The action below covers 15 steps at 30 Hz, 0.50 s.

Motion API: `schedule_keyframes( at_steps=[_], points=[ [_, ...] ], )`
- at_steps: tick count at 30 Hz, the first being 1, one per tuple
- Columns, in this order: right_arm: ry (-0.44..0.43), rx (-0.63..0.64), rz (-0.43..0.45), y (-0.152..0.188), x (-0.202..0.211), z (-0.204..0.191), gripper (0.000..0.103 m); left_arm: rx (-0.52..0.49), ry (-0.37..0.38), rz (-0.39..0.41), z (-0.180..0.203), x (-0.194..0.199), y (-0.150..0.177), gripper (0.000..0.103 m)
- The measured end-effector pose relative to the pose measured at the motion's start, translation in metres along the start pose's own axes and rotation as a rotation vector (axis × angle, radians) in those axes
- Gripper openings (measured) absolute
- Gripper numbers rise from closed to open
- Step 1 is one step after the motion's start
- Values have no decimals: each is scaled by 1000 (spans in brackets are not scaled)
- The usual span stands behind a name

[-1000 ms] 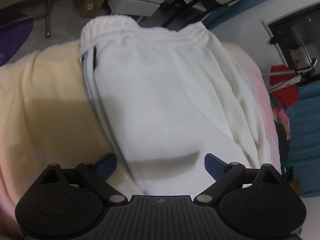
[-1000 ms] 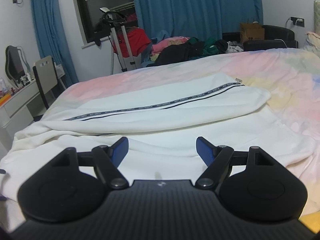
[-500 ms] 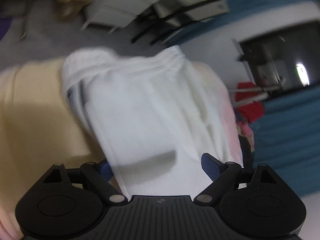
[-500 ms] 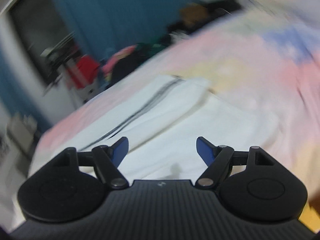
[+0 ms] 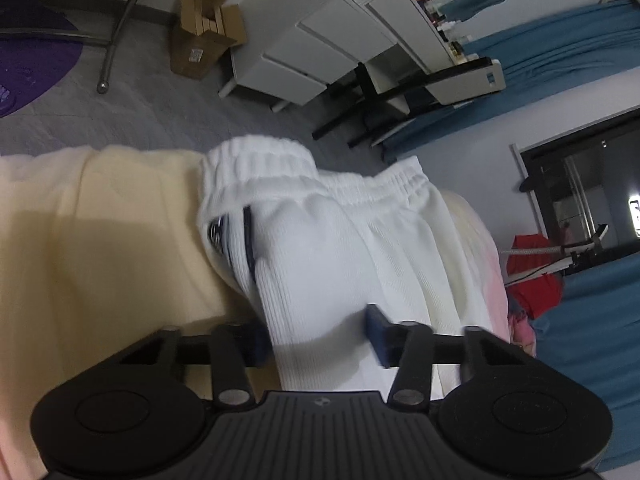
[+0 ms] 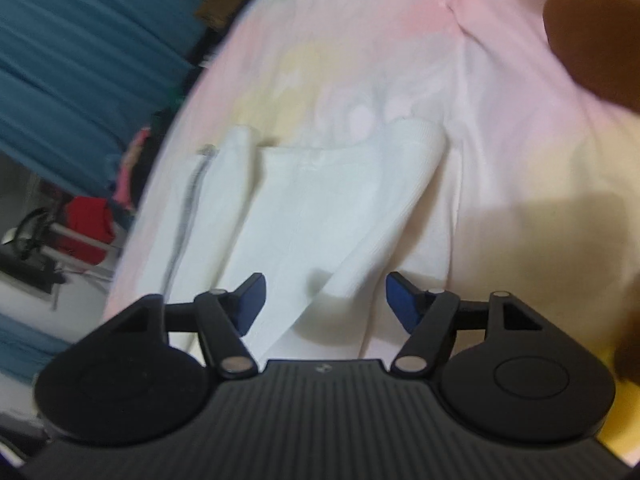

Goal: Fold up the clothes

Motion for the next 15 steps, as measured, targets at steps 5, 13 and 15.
schedule_keyframes(
  at_steps=[5, 13, 15],
  points=[
    [38, -21, 39, -2, -11, 0, 12, -52, 26, 65, 9, 0, 0, 17],
    [-32, 90, 258, -26, 44, -33, 8, -134, 196, 170, 42, 40, -6, 10],
    [-45, 93, 282, -31, 57, -35, 7, -159, 240, 196, 53, 55, -8, 10]
  ],
)
Point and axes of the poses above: each gripper's, at about its wrist camera, not at the fingertips, and x roughly against the way its jaws point, z to its right, y to its underside, the point moved 8 cm from there along -x, roughly the way its jaws point, and after that the axes turned 9 degrees about x, right-handed, at the moved point
